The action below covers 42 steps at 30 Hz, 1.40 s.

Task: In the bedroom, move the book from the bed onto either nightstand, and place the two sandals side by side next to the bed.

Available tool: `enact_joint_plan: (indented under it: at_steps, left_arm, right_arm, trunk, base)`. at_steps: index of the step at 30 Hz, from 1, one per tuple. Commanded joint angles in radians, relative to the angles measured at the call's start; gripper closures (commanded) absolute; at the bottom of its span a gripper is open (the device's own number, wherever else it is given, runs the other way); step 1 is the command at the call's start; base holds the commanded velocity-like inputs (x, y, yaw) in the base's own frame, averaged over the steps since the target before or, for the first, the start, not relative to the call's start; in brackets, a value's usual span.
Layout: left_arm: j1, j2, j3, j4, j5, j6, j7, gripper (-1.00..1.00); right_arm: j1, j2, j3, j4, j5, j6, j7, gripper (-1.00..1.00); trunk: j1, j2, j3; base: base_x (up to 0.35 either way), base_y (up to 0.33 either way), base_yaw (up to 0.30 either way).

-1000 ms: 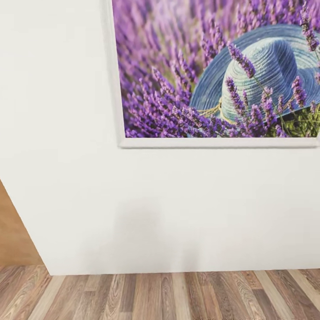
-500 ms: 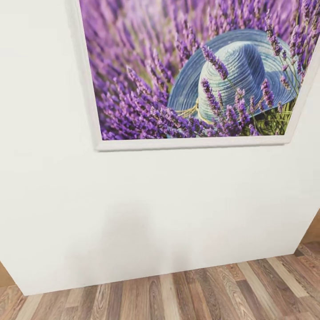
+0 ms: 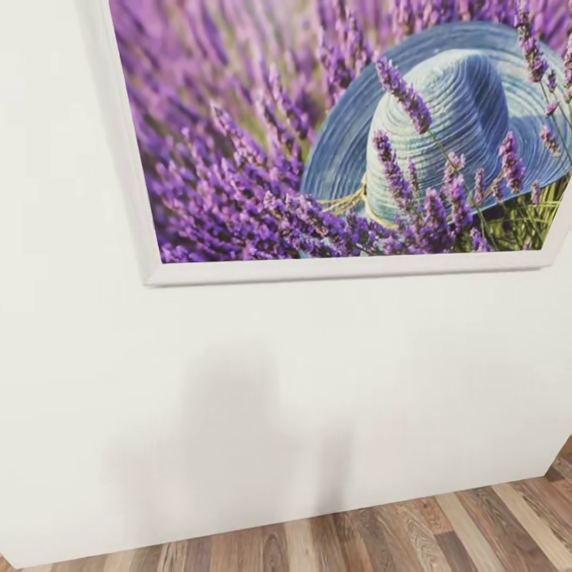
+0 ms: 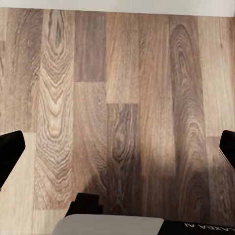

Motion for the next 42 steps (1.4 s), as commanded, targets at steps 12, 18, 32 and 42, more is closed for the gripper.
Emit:
enact_joint_plan:
  at_steps: [12, 18, 32, 42]
  left_arm:
    - [0.0, -0.001, 0.001, -0.001, 0.009, -0.001, 0.0, -1.0]
    - [0.0, -0.001, 0.001, -0.001, 0.009, -0.001, 0.0, -1.0]
    - [0.0, 0.001, 0.002, -0.001, 0.009, -0.001, 0.0, -1.0]
    - [0.0, 0.0, 0.001, -0.001, 0.009, -0.001, 0.0, -1.0]
  right_arm:
    - [0.0, 0.0, -0.002, 0.0, -0.002, -0.002, 0.0, -1.0]
    - [0.0, 0.0, -0.002, 0.0, -0.002, -0.002, 0.001, -1.0]
    - [0.0, 0.0, -0.002, 0.0, -0.001, -0.002, 0.0, -1.0]
    - [0.0, 0.0, -0.002, 0.0, -0.002, -0.002, 0.0, -1.0]
  trunk:
    - [0.001, 0.0, -0.001]
    - [0.001, 0.0, -0.001]
    - [0.001, 0.0, -0.001]
    - [0.001, 0.0, -0.001]
  base:
    - [0.189, 0.0, -0.204]
    - [0.007, 0.0, -0.298]
    - [0.122, 0.052, -0.3]
    - [0.135, 0.052, -0.3]
